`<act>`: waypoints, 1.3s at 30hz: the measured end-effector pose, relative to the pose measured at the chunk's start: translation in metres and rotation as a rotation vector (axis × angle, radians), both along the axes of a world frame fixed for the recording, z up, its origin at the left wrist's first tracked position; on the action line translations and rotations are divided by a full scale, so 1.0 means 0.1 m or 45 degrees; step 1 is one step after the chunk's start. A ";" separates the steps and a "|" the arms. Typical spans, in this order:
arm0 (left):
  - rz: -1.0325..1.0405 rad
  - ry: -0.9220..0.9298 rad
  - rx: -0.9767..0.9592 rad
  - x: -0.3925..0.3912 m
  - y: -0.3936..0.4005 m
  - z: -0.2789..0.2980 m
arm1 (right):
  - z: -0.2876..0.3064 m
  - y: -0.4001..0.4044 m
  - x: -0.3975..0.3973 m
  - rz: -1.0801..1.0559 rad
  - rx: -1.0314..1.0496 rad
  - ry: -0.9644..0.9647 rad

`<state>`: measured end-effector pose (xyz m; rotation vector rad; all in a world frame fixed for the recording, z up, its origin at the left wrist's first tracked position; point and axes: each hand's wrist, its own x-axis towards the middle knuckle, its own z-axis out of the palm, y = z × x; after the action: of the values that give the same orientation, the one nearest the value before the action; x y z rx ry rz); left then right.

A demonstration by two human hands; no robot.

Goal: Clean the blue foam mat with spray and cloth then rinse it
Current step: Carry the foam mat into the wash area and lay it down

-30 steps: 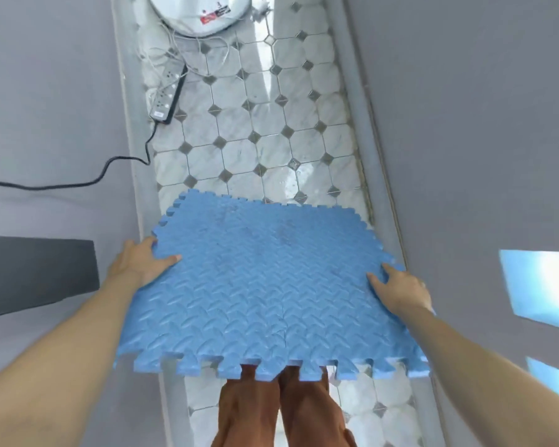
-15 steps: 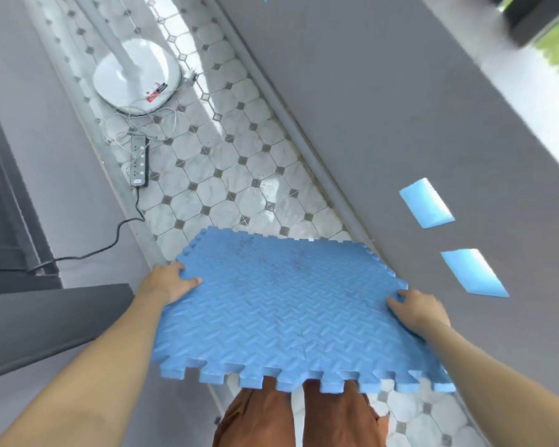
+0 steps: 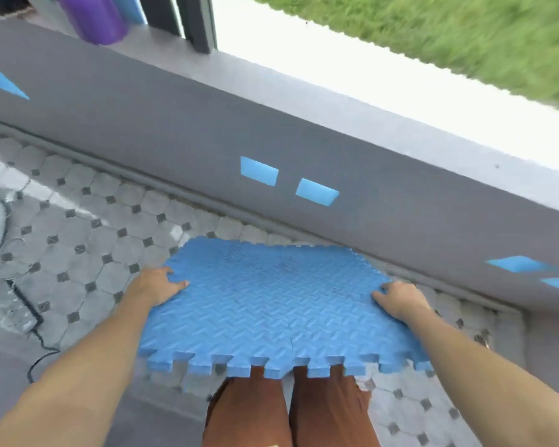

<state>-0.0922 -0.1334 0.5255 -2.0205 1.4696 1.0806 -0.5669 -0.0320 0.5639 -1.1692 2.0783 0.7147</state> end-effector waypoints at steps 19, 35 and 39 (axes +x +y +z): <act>-0.958 0.031 0.055 -3.15 -0.37 0.22 | 0.45 2.59 -1.45 -0.971 -0.056 -0.001; -1.750 0.054 0.043 -6.92 1.28 0.33 | 0.17 5.21 -2.22 -1.811 -0.080 0.092; -1.884 0.148 -0.002 -7.65 1.62 0.22 | 0.07 5.51 -2.26 -2.009 -0.111 0.140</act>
<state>-0.8567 0.0287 0.5472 -0.4043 2.2645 0.4687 -0.7932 0.5193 0.5712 0.6422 2.3120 -0.1160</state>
